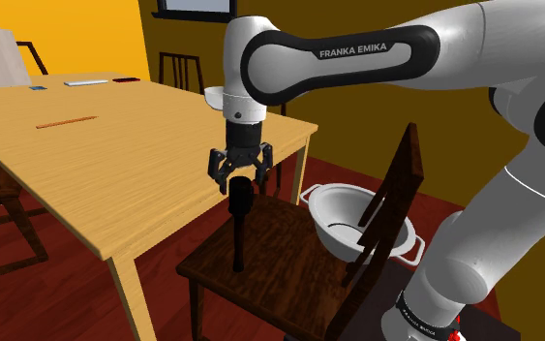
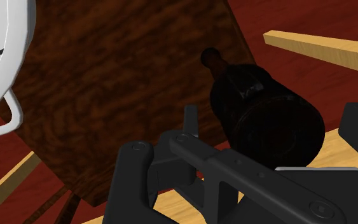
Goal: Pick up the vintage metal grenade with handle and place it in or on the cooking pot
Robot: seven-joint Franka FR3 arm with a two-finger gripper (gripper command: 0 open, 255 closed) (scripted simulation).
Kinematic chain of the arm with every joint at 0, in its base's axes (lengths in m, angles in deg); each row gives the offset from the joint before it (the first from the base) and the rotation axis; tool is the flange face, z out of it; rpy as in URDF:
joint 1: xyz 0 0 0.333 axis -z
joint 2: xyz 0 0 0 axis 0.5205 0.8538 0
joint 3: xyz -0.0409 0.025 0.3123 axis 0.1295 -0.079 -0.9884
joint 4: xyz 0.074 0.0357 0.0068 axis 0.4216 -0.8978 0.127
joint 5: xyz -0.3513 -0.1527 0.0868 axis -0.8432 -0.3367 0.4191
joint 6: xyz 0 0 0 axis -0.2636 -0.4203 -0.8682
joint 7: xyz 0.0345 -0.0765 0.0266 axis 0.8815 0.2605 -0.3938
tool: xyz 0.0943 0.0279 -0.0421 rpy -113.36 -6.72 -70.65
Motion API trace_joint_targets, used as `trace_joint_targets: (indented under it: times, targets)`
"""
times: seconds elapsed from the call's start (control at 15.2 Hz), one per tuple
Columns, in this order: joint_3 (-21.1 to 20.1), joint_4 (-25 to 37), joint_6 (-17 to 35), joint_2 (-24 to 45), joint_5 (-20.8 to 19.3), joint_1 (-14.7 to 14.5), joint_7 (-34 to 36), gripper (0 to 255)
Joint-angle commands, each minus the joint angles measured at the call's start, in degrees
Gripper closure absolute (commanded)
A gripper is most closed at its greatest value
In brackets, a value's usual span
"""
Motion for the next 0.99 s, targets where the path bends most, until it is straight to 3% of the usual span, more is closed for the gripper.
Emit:
trace_joint_targets:
  times: [0.0,0.13,0.2,0.92]
  targets:
    - [-0.01,-0.02,0.03,0.0,0.0,-0.01,0.01,0]
    - [-0.01,-0.02,0.02,0.0,0.0,-0.01,0.0,0]
    - [-0.01,-0.02,0.02,0.0,0.0,-0.01,0.0,255]
    - [0.09,1.49,-1.5,-0.02,-0.06,0.04,0.13,255]
